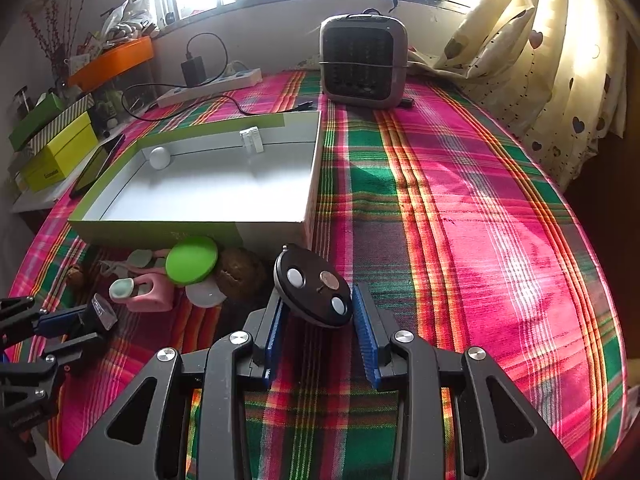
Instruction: Organize objects
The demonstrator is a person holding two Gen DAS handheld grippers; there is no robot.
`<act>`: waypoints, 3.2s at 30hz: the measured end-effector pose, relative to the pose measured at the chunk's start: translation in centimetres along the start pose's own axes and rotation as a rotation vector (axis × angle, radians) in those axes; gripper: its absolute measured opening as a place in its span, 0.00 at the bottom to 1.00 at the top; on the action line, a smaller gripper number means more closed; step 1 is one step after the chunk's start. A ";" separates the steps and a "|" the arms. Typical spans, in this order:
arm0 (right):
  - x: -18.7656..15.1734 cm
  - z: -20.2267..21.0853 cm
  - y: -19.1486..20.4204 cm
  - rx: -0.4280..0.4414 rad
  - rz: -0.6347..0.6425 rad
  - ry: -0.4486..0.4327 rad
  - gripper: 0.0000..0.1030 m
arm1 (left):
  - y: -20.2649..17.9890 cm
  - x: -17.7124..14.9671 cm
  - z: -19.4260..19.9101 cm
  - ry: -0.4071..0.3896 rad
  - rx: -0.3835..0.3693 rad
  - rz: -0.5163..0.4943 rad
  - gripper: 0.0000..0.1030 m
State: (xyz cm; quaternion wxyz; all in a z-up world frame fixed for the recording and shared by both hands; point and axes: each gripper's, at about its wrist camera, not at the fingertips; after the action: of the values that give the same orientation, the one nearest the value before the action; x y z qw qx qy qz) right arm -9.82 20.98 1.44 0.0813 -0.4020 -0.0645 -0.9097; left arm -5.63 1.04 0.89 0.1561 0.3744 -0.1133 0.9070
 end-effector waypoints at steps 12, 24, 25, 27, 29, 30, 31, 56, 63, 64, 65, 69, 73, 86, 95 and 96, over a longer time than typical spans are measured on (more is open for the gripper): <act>0.0 0.7 0.3 0.006 0.006 -0.015 0.33 | 0.1 0.3 0.6 -0.014 0.003 -0.001 0.24; 0.4 2.0 0.6 0.011 0.008 -0.046 0.33 | 0.0 0.7 1.9 -0.041 0.000 0.013 0.24; 0.5 2.1 0.6 0.012 0.009 -0.049 0.33 | 0.1 0.7 2.0 -0.043 0.001 0.018 0.24; 0.6 2.4 0.7 0.014 0.010 -0.055 0.33 | 0.1 0.8 2.2 -0.046 0.003 0.020 0.24; 0.7 2.5 0.8 0.017 0.013 -0.059 0.33 | 0.1 1.0 2.4 -0.051 0.006 0.018 0.24; 0.7 2.6 0.8 0.018 0.014 -0.062 0.33 | 0.1 1.1 2.5 -0.052 0.005 0.016 0.24; 0.8 2.7 0.8 0.020 0.014 -0.064 0.33 | 0.2 1.2 2.6 -0.054 0.006 0.017 0.24; 5.1 1.1 2.8 0.071 0.070 -0.081 0.33 | 3.3 6.1 1.7 -0.080 0.024 0.061 0.24; 6.1 -0.2 2.9 0.079 0.062 -0.075 0.33 | 4.6 7.4 0.9 -0.085 0.027 0.082 0.24; 6.3 -0.5 2.8 0.078 0.057 -0.070 0.33 | 4.9 7.7 0.6 -0.078 0.034 0.091 0.24; 6.5 -0.7 2.8 0.080 0.050 -0.064 0.33 | 5.0 7.9 0.4 -0.076 0.032 0.093 0.24; 7.4 -1.2 2.4 0.070 0.054 -0.063 0.33 | 5.8 9.3 -0.5 -0.076 0.036 0.103 0.24; 8.1 -2.2 1.3 0.057 0.030 -0.066 0.33 | 7.0 10.0 -1.5 -0.078 0.038 0.147 0.24; 10.3 -6.1 1.1 0.072 0.046 -0.030 0.33 | 10.0 11.9 -5.5 -0.030 0.067 0.175 0.24; 10.7 -7.4 1.7 0.085 0.067 -0.013 0.33 | 10.6 12.3 -6.1 -0.024 0.069 0.172 0.24; 10.8 -7.5 1.7 0.086 0.065 -0.013 0.33 | 10.6 12.3 -6.1 -0.026 0.067 0.171 0.24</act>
State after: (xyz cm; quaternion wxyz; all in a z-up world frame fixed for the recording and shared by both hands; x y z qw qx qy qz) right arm -21.99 16.91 4.53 0.1277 -0.4058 -0.0909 -0.9004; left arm -21.72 -4.39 4.53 0.0640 0.3798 -0.1166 0.9155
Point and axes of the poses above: each gripper's, at about its wrist camera, not at the fingertips, and z roughly against the way its jaws point, y to its left, x to its top, and after that the axes turned 7 degrees about -y, right-handed
